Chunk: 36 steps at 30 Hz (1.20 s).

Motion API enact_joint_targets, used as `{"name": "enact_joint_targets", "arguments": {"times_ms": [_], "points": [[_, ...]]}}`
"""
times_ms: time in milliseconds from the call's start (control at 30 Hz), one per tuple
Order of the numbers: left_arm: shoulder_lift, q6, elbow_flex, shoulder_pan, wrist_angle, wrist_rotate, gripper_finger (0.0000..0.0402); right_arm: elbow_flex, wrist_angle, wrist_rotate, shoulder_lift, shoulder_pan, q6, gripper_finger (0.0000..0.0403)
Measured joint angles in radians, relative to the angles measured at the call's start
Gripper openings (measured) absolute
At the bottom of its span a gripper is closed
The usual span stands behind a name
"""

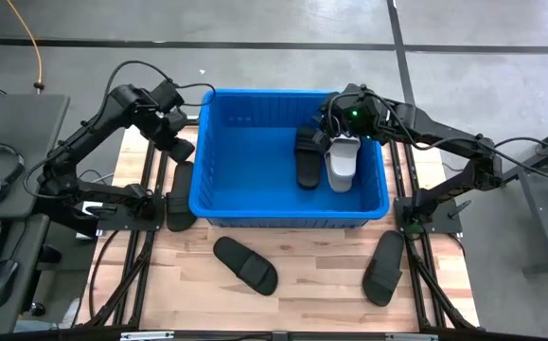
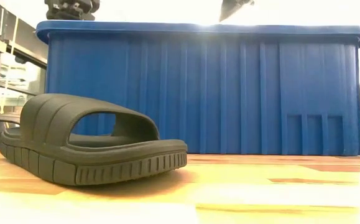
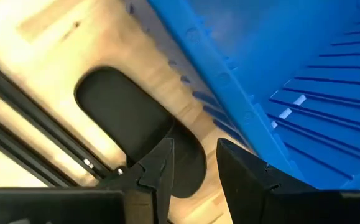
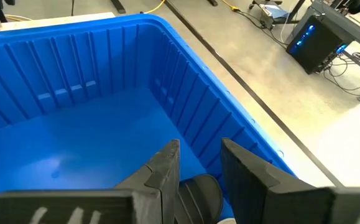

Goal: Pick and place slides into bin
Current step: Put the left black slide into the blue bin

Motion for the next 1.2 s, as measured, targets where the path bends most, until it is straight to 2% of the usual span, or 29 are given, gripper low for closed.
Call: {"name": "enact_joint_targets", "arguments": {"times_ms": [133, 367, 500, 567, 800, 900, 1033, 1200], "points": [[-0.002, -0.048, -0.007, 0.04, 0.0, -0.04, 0.0111, 0.0, 0.0, -0.004, 0.0, 0.0, 0.003, 0.0105], [-0.003, -0.054, -0.007, 0.197, 0.001, -0.053, 0.0111, 0.0, -0.025, -0.015, 0.0, 0.0, 0.022, 0.0105], [-0.004, -0.042, -0.007, 0.271, 0.001, -0.152, 0.0111, 0.0, -0.051, -0.023, 0.0, 0.0, 0.027, 0.0105], [-0.004, -0.045, -0.007, 0.29, 0.001, -0.165, 0.0111, 0.0, -0.061, -0.038, 0.0, 0.0, 0.029, 0.0105], [-0.004, -0.079, -0.008, 0.293, 0.001, -0.164, 0.011, 0.0, -0.062, -0.053, 0.0, 0.0, 0.028, 0.0105], [-0.017, -0.118, -0.033, 0.293, 0.003, -0.113, 0.011, 0.0, -0.062, -0.061, 0.0, 0.0, 0.03, 0.0105], [-0.035, -0.142, -0.122, 0.293, 0.001, -0.164, 0.011, 0.0, -0.059, -0.079, 0.0, 0.0, 0.033, 0.0105], [-0.058, -0.15, -0.248, 0.292, -0.003, -0.131, 0.011, 0.0, -0.059, -0.071, 0.0, 0.0, 0.025, 0.0105]]}}
